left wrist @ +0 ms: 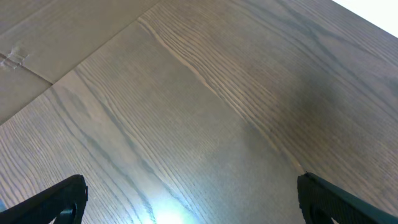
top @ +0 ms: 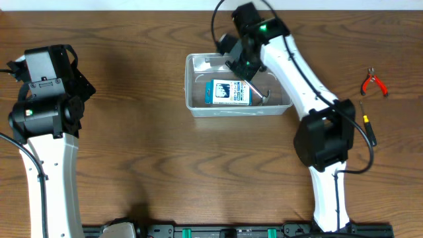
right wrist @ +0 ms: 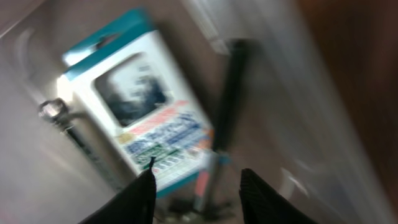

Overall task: Pack container
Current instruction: 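Open the right gripper, adjust the wrench inside, and lift out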

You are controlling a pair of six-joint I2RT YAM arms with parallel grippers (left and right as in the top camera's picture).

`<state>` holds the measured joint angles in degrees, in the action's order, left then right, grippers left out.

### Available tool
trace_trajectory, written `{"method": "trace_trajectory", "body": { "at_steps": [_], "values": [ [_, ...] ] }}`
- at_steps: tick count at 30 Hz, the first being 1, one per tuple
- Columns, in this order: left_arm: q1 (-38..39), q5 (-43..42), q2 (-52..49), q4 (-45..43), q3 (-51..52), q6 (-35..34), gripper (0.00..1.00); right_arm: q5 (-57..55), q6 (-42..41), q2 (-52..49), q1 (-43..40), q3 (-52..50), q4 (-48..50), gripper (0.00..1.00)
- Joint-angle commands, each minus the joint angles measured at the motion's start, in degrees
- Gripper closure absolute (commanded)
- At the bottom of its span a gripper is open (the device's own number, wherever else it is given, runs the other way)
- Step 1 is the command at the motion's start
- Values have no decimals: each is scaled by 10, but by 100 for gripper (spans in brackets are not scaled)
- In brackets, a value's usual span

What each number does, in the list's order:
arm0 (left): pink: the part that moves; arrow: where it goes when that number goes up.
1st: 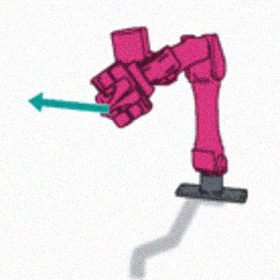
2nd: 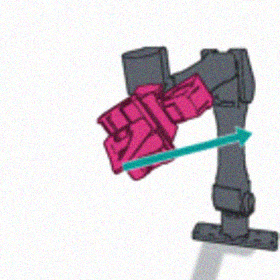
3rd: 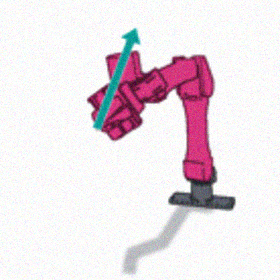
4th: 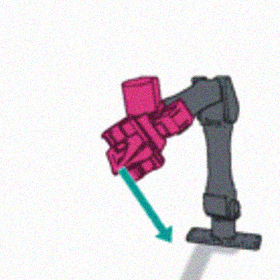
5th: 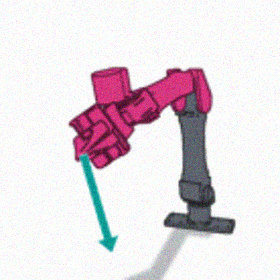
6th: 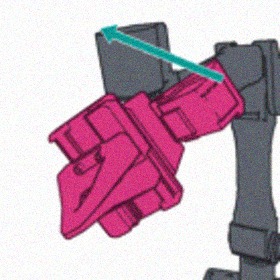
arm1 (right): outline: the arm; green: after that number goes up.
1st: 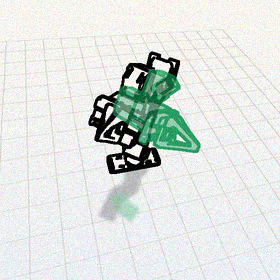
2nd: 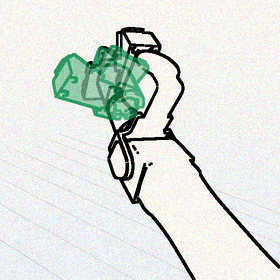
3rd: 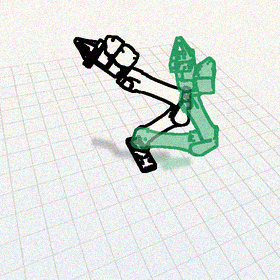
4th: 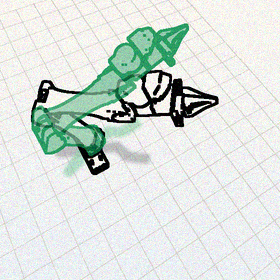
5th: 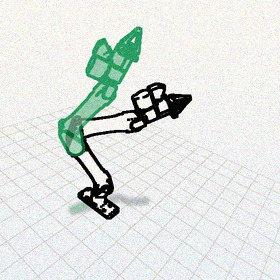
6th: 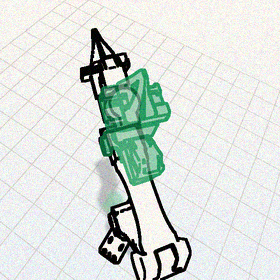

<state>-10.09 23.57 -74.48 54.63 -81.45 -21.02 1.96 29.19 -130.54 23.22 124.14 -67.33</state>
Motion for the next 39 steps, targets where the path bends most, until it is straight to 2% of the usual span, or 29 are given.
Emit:
{"method": "trace_trajectory", "body": {
  "at_steps": [1,4,5,15,25,35,39],
  "values": [
    [-2,11,-1,0,-4,-5,2,-43,-139,32,-20,25,11,75],
    [-2,11,-1,0,-4,-5,2,-43,-174,30,-26,25,11,95],
    [-2,11,-1,0,-4,-5,2,-43,-183,29,-27,24,11,99],
    [-2,11,-1,0,-4,-5,2,-43,-236,29,-21,-19,45,99],
    [-2,11,-1,0,-4,-5,2,-43,-318,29,-20,-109,93,99],
    [-2,11,-1,0,-4,-5,2,-39,-319,29,-10,-240,182,99],
    [-2,11,-1,0,-4,-5,2,0,-303,29,-6,-275,219,99]
  ]
}}
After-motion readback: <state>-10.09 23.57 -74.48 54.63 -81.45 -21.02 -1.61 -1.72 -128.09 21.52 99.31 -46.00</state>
